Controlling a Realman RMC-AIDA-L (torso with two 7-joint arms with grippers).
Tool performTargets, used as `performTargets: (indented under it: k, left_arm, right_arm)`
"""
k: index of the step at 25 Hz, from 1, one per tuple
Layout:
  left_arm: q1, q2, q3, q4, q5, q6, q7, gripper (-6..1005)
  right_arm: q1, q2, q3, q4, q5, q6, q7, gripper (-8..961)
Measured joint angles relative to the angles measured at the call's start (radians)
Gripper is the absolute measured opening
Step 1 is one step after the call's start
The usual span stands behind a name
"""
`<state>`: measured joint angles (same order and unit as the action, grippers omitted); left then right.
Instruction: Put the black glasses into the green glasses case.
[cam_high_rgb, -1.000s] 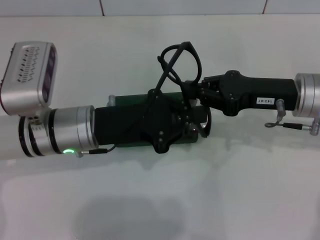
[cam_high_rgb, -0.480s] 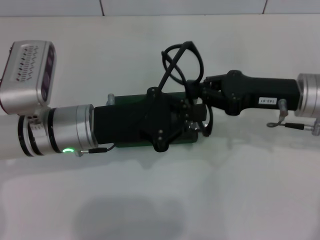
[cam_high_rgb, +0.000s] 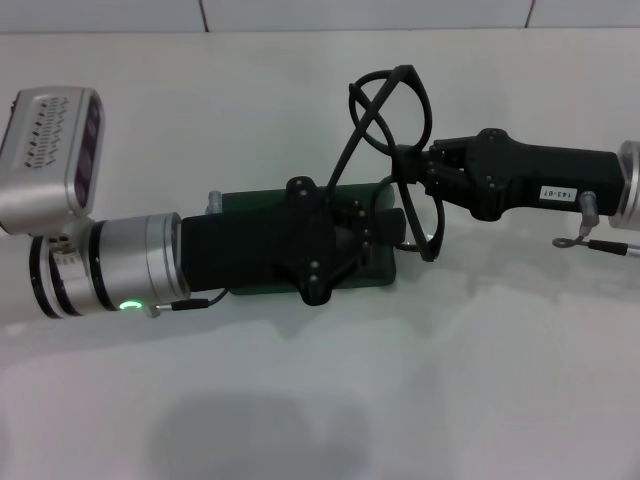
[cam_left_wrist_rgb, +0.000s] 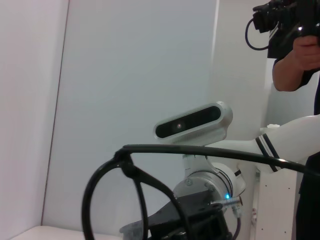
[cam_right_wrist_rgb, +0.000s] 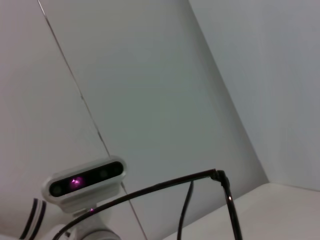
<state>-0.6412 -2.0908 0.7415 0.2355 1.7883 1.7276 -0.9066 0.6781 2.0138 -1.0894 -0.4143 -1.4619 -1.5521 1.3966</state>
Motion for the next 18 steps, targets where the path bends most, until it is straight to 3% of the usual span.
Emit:
performTargets:
  k: [18]
  left_arm:
    - [-0.007,-0.001,0.000,0.001,-0.001,0.000,-0.005,16]
  right_arm:
    - [0.001,0.005,-0.012,0.007,-0.008,-0.019,0.001,149]
